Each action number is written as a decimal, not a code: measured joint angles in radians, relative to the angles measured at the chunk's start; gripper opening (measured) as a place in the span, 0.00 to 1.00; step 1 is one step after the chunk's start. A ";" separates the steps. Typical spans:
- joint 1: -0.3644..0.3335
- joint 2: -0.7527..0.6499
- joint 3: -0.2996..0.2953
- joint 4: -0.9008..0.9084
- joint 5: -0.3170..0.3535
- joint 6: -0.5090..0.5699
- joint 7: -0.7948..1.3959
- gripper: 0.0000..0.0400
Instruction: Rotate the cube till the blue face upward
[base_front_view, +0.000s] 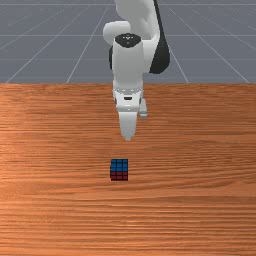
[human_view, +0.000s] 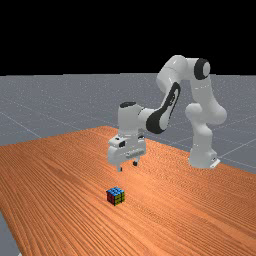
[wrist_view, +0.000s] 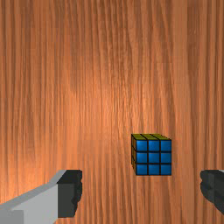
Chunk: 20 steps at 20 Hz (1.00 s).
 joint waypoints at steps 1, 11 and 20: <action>0.000 0.000 0.000 0.000 0.000 0.000 0.000 0.62; 0.015 -0.057 -0.043 0.019 0.013 -0.094 0.207 0.08; 0.058 -0.039 -0.089 0.051 0.035 -0.134 0.545 0.00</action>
